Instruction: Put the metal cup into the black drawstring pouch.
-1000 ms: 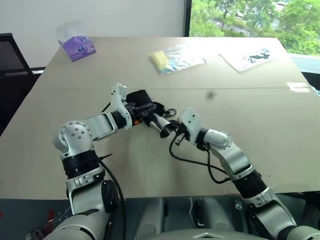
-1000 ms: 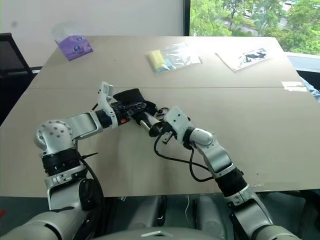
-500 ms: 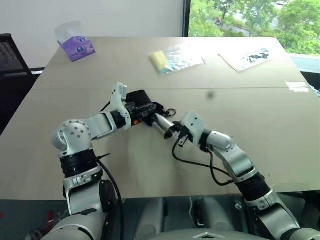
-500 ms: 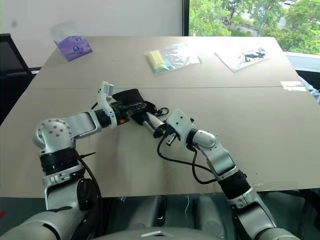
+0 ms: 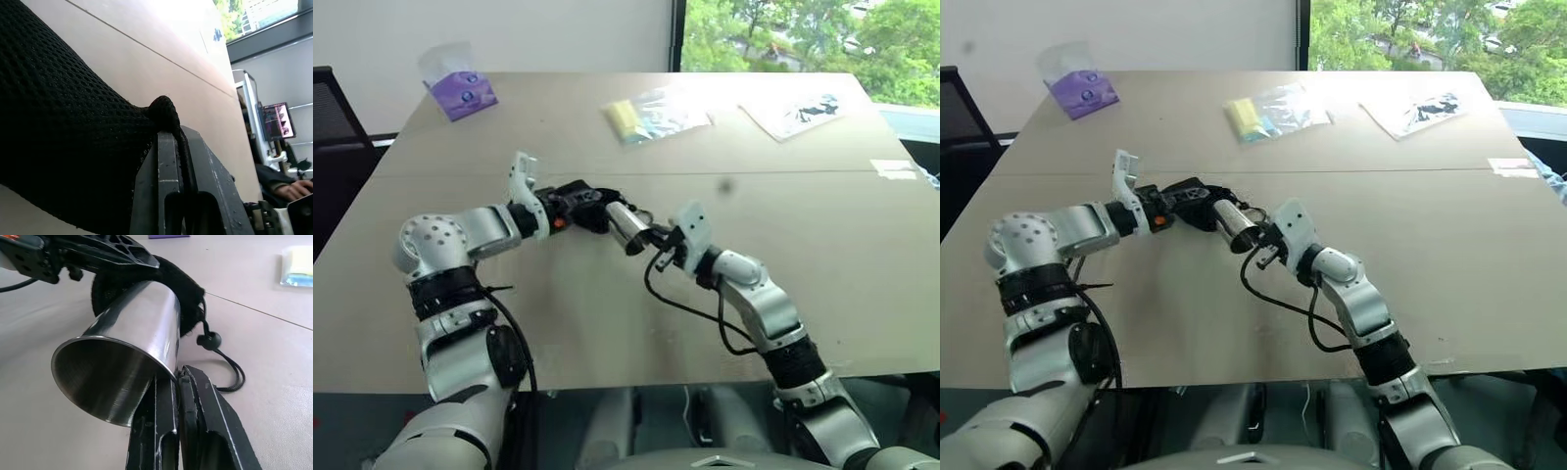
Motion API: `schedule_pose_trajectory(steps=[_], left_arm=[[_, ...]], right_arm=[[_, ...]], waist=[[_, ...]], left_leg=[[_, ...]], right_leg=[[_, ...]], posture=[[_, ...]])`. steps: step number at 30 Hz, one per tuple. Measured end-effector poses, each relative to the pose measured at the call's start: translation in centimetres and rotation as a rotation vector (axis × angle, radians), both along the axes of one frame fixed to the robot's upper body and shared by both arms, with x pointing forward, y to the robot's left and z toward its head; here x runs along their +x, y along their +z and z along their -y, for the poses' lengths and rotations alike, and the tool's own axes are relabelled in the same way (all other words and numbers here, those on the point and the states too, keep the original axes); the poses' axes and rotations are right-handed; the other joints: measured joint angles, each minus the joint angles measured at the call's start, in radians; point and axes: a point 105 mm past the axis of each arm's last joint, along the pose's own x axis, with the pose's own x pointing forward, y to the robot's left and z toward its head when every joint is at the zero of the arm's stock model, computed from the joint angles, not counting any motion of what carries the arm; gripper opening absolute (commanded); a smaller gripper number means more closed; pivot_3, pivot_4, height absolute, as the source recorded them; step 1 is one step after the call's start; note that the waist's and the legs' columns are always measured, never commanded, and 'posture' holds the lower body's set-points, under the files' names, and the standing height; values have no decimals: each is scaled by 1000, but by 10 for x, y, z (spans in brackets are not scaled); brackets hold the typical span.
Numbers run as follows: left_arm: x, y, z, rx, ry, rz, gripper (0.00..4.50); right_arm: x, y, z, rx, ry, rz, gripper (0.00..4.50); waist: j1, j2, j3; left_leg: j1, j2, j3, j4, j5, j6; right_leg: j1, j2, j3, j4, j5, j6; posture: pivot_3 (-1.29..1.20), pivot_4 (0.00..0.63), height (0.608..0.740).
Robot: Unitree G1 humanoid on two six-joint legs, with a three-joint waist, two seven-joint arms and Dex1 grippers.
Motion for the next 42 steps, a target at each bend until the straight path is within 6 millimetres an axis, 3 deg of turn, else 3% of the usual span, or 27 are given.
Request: schedule_pose_trajectory(steps=[5,11,17,21,22,28,32,36,39,42], left_arm=[[0,-4,-2,-3,-9,-26,0],[-1,-3,10,15,-56,-7,0],[-21,-5,31,113,-174,74,0],[-32,-9,42,117,-224,86,0],[-36,-6,45,107,-230,108,0],[-39,10,55,55,-200,188,0],[-39,15,61,15,-186,202,0],[-39,19,63,-13,-161,214,0],[-35,21,62,-35,-110,209,0],[-33,28,65,-66,-93,222,0]], right_arm=[[8,6,-11,24,21,20,94],[13,-19,-24,-108,70,16,94],[23,-16,-33,-168,89,62,94],[29,-16,-36,-75,59,-27,94],[34,-15,-39,45,28,-138,94],[51,0,-14,361,-33,-342,94],[48,5,-15,445,0,-410,94],[36,11,-39,257,60,-232,94],[23,18,-67,-29,120,111,94],[27,26,-68,-109,107,243,94]], waist=[[-6,0,0],[-12,0,0],[-19,0,0],[-16,0,0],[-16,0,0],[-9,0,0],[-17,0,0],[-21,0,0],[-19,0,0],[-8,-2,-1]], left_leg=[[0,0,0,0,0,0],[0,0,0,0,0,0],[2,1,1,-1,0,0],[1,1,0,-2,0,0],[1,1,0,-2,0,0],[0,0,0,-1,0,0],[0,0,0,-2,0,0],[0,1,1,-3,0,0],[0,1,2,-3,0,0],[0,0,1,-2,0,0]], right_leg=[[0,-1,0,0,0,0],[0,-1,1,0,0,0],[0,-1,4,1,0,0],[0,-1,4,1,0,0],[0,-2,5,0,0,0],[0,-3,3,0,0,0],[0,-2,4,0,0,0],[-1,-1,4,0,0,0],[-2,-1,4,0,0,0],[0,-2,3,0,0,0]], posture=[[0,150,740],[0,150,740],[0,150,740],[0,150,740],[0,150,740],[0,150,740],[0,150,740],[0,150,740],[0,150,740],[0,150,740]])
